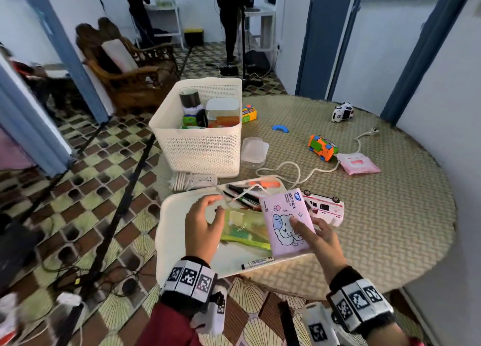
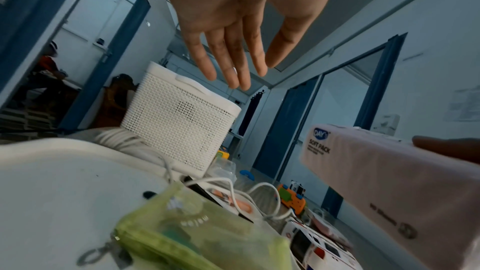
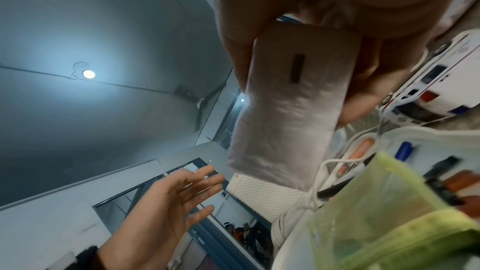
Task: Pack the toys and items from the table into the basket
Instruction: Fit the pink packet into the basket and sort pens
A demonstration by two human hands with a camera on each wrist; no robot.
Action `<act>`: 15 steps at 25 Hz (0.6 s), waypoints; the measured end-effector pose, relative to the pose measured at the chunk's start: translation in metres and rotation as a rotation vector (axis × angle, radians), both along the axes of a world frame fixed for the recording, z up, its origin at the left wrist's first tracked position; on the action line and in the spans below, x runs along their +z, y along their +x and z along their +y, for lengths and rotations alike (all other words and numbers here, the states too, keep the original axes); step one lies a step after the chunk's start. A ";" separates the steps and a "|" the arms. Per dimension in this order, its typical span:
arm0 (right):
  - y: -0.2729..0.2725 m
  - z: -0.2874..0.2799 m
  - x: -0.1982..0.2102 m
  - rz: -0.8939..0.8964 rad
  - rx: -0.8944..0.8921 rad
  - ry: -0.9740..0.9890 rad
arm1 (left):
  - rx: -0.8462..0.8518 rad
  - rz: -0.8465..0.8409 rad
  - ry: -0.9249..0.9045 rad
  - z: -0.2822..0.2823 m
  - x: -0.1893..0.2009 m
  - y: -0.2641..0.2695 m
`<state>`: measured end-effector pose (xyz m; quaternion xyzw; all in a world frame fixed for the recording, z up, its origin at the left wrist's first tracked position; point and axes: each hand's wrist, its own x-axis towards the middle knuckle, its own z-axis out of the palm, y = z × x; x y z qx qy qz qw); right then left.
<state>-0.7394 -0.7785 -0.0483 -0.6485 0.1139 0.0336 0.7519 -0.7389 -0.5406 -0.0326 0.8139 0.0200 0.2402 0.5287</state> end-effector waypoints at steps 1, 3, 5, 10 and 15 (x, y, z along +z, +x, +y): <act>0.003 0.017 0.002 -0.004 0.005 -0.003 | 0.010 0.005 0.004 0.018 0.003 0.001; 0.010 0.053 0.009 -0.008 0.010 -0.019 | 0.016 0.007 0.038 0.056 0.009 0.006; 0.016 0.088 0.016 -0.028 0.002 -0.001 | -0.003 0.009 0.023 0.090 0.017 0.011; 0.030 0.187 0.023 -0.067 0.012 0.054 | -0.090 0.065 0.090 0.185 0.033 0.028; 0.035 0.244 0.022 -0.041 -0.059 0.091 | -0.140 0.058 0.124 0.238 0.042 0.042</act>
